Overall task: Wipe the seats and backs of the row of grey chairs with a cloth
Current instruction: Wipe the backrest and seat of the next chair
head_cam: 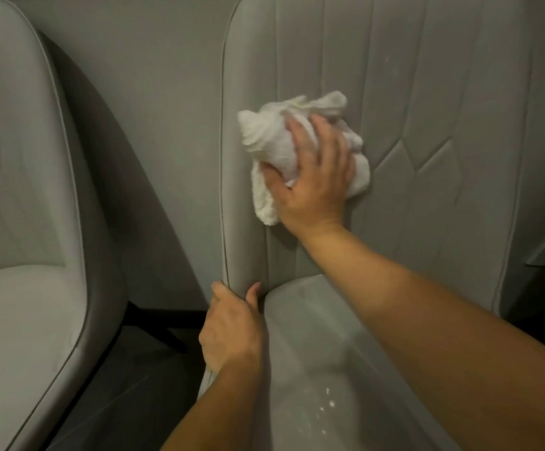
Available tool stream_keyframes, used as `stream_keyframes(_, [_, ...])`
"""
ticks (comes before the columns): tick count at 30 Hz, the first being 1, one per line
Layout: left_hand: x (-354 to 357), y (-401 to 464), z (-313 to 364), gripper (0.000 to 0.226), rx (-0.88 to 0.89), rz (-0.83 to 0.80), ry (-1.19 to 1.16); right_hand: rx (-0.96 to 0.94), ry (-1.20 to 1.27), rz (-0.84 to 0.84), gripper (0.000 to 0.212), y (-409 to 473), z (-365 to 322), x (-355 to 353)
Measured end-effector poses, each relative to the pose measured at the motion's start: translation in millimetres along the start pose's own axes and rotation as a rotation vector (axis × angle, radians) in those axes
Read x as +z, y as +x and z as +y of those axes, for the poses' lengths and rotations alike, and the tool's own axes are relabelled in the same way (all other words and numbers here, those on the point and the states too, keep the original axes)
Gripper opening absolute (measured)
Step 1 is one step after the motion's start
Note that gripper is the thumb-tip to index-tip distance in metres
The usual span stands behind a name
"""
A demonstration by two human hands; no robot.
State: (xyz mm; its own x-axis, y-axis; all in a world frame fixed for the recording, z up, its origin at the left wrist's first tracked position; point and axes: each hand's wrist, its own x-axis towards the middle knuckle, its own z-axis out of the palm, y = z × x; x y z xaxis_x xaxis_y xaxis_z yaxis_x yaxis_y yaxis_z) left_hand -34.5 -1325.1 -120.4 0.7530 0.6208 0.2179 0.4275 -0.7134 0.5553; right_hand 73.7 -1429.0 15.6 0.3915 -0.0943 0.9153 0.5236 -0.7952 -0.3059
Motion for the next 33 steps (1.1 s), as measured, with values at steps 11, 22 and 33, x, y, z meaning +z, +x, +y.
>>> stream_keyframes(11, [-3, 7, 4, 0.059, -0.116, -0.029, -0.022, -0.499, -0.271, -0.38, 0.082, -8, 22, 12])
stream_keyframes(22, [-16, 8, 16, 0.053, -0.177, -0.11, -0.01, -0.105, -0.39, -0.245, 0.077, 159, 28, -6])
stream_keyframes(33, [-6, 11, 3, 0.075, -0.091, -0.121, -0.104, -0.556, -0.319, -0.612, 0.066, 94, -29, 13])
